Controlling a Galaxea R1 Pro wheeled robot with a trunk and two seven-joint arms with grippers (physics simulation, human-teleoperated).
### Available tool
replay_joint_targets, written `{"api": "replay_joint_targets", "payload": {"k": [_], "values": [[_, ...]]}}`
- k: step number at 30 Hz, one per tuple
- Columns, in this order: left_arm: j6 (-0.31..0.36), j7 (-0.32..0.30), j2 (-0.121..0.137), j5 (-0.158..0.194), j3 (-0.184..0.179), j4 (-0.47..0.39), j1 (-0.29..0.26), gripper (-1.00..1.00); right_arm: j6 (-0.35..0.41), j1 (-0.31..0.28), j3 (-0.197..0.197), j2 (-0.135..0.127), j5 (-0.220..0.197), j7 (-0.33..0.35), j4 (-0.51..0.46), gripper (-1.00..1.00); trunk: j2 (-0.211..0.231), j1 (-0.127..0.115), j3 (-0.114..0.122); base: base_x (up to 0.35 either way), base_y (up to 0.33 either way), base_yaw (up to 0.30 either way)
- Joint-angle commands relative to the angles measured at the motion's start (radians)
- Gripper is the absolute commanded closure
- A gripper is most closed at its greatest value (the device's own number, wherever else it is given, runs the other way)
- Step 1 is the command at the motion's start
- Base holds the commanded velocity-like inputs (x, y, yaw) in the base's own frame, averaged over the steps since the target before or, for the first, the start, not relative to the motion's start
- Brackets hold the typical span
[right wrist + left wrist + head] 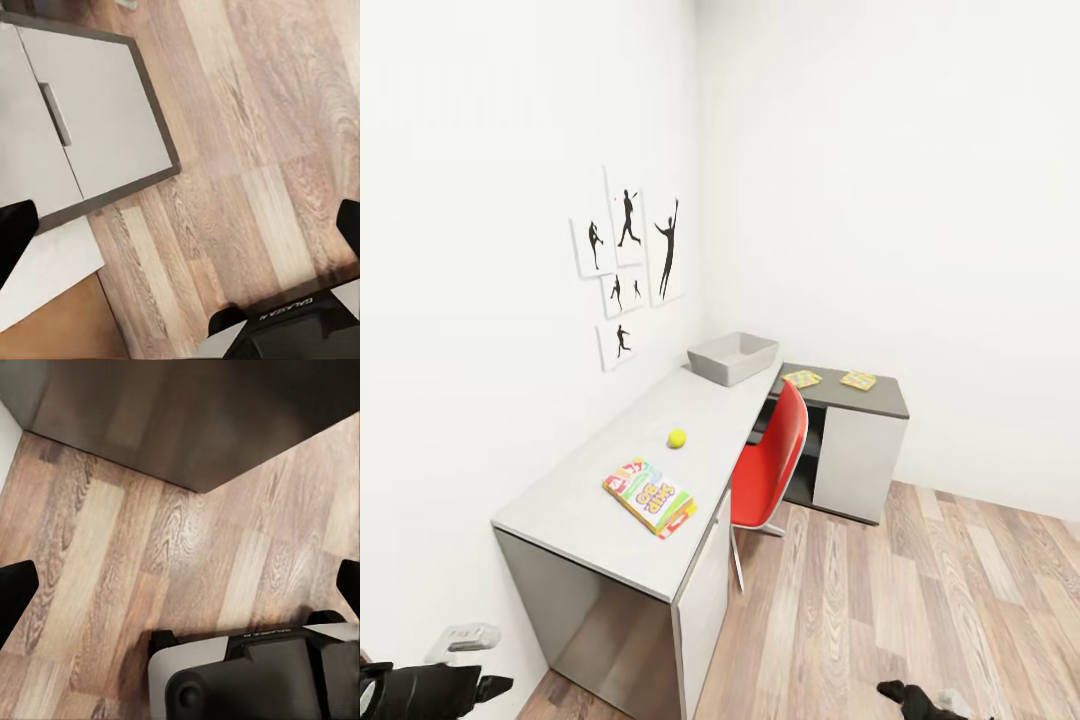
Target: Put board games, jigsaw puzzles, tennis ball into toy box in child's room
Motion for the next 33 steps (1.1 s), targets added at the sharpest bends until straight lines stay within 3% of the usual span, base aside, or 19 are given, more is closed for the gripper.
{"api": "replay_joint_targets", "payload": {"k": [1,5,6,7,14,21,33], "values": [[0.014,-0.024,0.010,0.000,0.001,-0.008,-0.006,-1.00,0.022,0.000,-0.023,-0.007,-0.017,0.002,-0.016,-1.00,0.006,-0.004,0.002,0.000,0.000,0.000],[0.027,-0.109,0.053,-0.001,-0.007,-0.023,-0.028,-1.00,0.061,0.001,-0.084,-0.037,-0.064,0.004,-0.064,-1.00,0.034,-0.019,0.014,0.000,0.000,0.000],[0.027,-0.109,0.053,-0.001,-0.007,-0.023,-0.028,-1.00,0.061,0.001,-0.084,-0.037,-0.064,0.004,-0.064,-1.00,0.041,-0.023,0.017,0.000,0.000,0.000],[0.027,-0.152,0.074,-0.003,-0.014,-0.028,-0.036,-1.00,0.075,0.001,-0.113,-0.046,-0.077,0.005,-0.083,-1.00,0.048,-0.027,0.020,0.000,0.000,0.000],[0.024,-0.250,0.126,-0.007,-0.032,-0.034,-0.048,-1.00,0.097,0.001,-0.195,-0.053,-0.095,0.012,-0.114,-1.00,0.097,-0.054,0.042,0.000,0.000,0.000],[0.013,-0.273,0.136,-0.008,-0.043,-0.034,-0.050,-1.00,0.096,-0.001,-0.236,-0.051,-0.097,0.029,-0.121,-1.00,0.146,-0.080,0.064,0.000,0.000,0.000],[0.000,-0.282,0.135,-0.008,-0.064,-0.034,-0.051,-1.00,0.071,-0.001,-0.234,-0.043,-0.083,0.032,-0.140,-1.00,0.230,-0.126,0.102,0.000,0.000,0.000]]}}
